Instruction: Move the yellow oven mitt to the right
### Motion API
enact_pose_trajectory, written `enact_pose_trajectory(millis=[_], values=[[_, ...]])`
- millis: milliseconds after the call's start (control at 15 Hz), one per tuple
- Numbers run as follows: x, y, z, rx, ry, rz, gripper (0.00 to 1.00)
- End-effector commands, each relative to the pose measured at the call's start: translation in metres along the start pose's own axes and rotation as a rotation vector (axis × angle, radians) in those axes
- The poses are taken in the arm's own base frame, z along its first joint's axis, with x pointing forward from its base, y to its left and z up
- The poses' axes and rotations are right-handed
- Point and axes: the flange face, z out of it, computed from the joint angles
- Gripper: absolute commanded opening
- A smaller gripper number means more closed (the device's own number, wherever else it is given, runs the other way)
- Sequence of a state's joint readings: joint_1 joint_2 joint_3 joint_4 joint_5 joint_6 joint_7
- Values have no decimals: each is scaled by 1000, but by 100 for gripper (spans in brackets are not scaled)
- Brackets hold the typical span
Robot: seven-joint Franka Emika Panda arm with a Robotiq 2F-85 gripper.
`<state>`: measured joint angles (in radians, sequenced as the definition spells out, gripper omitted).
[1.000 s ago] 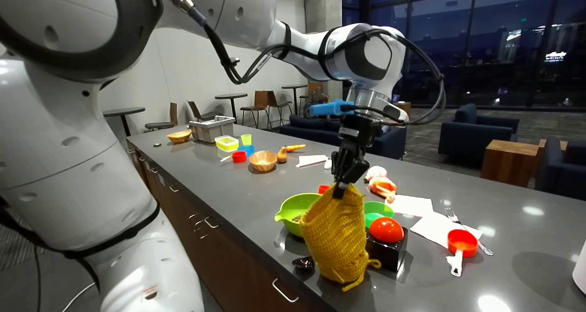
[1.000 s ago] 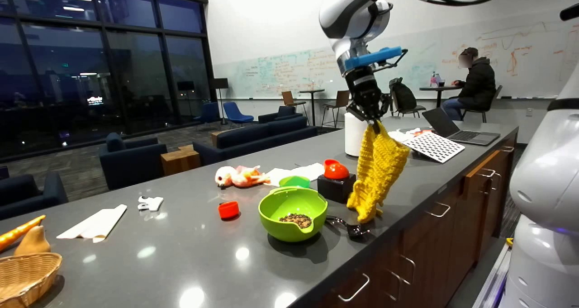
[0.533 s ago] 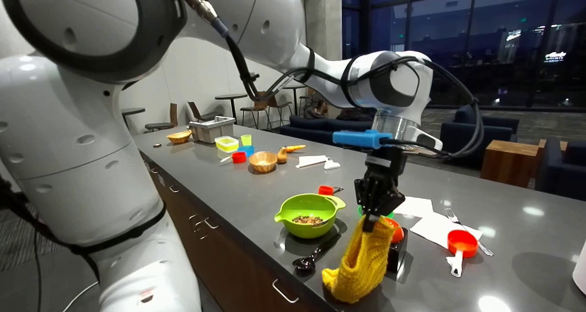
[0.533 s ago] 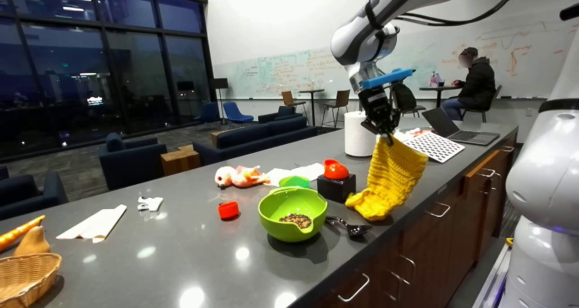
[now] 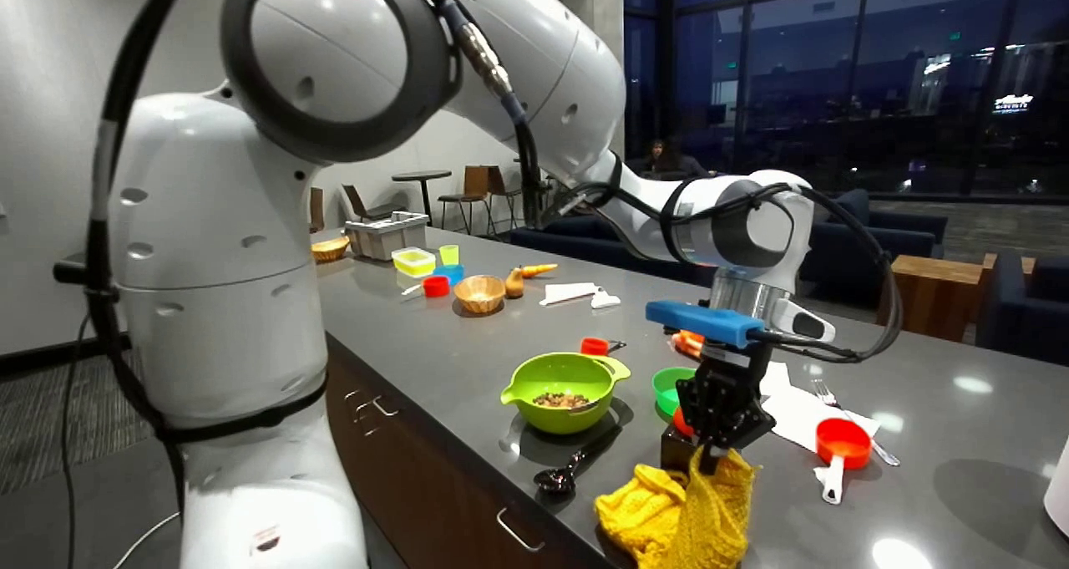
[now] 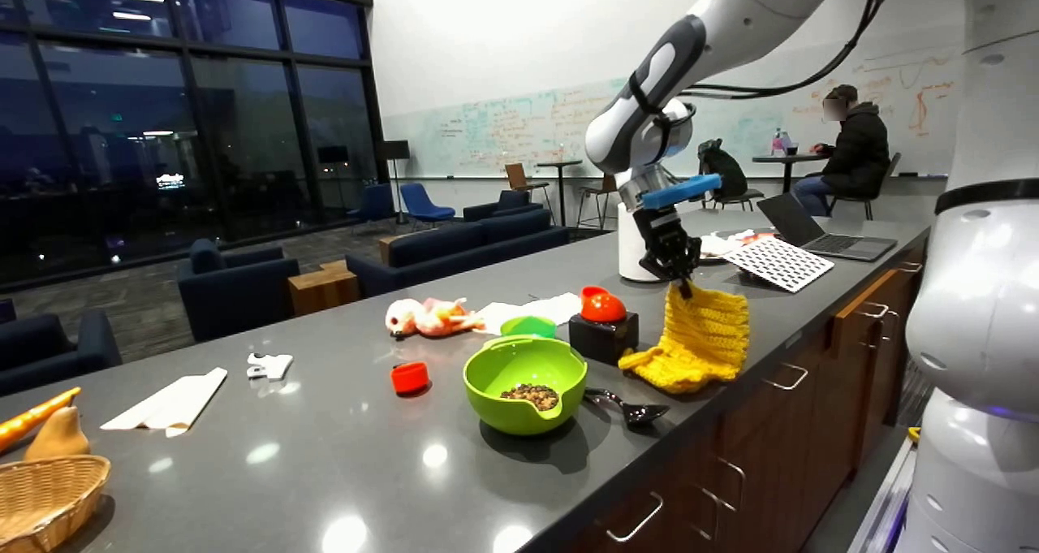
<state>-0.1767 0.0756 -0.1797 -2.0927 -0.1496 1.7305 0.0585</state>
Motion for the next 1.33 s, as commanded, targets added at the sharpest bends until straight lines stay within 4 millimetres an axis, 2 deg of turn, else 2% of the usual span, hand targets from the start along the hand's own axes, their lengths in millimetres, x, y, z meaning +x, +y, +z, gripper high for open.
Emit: enact_pose_trajectory(millis=[0, 133, 333, 533, 800, 1133, 1267], values=[[40, -12, 7, 5, -10, -41, 1], [54, -13, 10, -8, -22, -36, 1], [67, -2, 6, -33, 0, 18, 1], [57, 19, 2, -20, 11, 51, 1], [43, 57, 6, 26, 44, 83, 1], [24, 96, 21, 79, 97, 83, 1], [18, 103, 32, 99, 107, 62, 1]])
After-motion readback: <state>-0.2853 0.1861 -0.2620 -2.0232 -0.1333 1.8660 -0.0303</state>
